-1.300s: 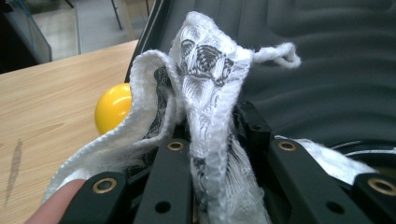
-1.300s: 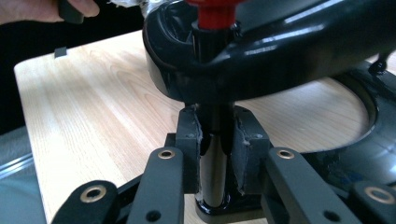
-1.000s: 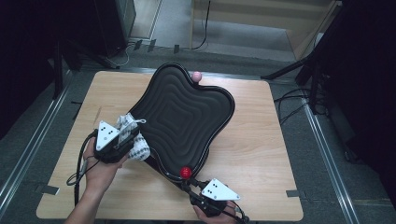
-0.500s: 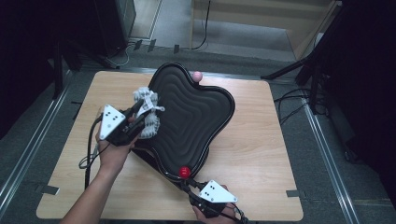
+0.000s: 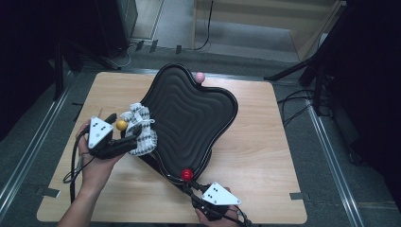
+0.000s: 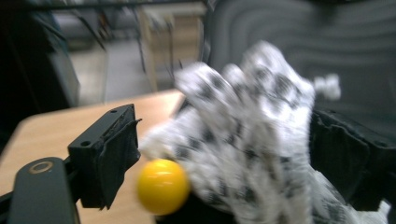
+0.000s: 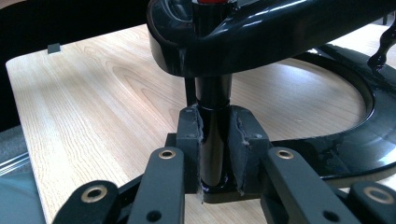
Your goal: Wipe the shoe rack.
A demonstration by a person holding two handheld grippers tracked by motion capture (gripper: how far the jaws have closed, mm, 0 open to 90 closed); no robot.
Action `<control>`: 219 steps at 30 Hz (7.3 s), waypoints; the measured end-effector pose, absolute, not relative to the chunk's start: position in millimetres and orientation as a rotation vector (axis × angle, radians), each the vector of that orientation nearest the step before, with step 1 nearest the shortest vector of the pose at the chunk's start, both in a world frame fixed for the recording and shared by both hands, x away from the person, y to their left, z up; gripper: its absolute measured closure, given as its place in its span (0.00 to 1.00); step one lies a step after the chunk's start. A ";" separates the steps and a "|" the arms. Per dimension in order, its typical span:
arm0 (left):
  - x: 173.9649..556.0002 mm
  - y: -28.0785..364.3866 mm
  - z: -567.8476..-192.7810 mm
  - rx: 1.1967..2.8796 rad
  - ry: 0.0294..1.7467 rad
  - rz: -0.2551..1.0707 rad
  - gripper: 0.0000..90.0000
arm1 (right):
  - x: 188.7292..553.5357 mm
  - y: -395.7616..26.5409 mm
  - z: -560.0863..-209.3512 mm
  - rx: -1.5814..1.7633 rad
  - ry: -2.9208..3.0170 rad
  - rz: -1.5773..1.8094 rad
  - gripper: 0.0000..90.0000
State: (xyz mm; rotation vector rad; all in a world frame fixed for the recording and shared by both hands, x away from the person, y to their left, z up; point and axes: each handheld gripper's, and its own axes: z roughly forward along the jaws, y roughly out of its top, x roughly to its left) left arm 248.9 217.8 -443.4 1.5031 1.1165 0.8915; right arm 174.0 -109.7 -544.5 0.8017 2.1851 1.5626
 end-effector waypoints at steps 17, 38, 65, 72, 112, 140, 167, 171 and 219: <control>247.4 203.5 -471.9 1.677 1.077 0.640 0.53 | 174.4 -108.9 -546.2 0.802 2.193 1.547 0.83; 295.1 178.1 -430.8 1.528 1.162 0.736 0.86 | 172.2 -105.4 -545.1 0.800 2.183 1.506 0.84; 401.7 120.4 -391.3 1.406 1.119 0.773 0.86 | 173.2 -106.5 -545.3 0.793 2.194 1.511 0.84; 399.3 125.6 -396.9 1.386 1.073 0.652 0.91 | 173.6 -104.2 -547.6 0.795 2.207 1.483 0.84; 400.8 131.2 -393.3 1.420 1.091 0.775 0.86 | 173.8 -108.4 -546.8 0.853 2.232 1.517 0.80; 397.8 115.7 -396.1 1.427 1.075 0.752 0.86 | 178.8 -109.0 -546.6 0.827 2.303 1.473 0.68; 414.7 122.2 -392.3 1.413 1.102 0.791 0.86 | 183.2 -93.6 -544.2 0.815 2.248 1.499 0.84; 399.4 107.1 -396.5 1.455 1.015 0.756 0.86 | 183.6 -94.0 -544.4 0.810 2.250 1.502 0.84; 355.2 79.6 -405.8 1.628 0.832 0.831 0.82 | 183.2 -92.5 -544.8 0.802 2.246 1.500 0.84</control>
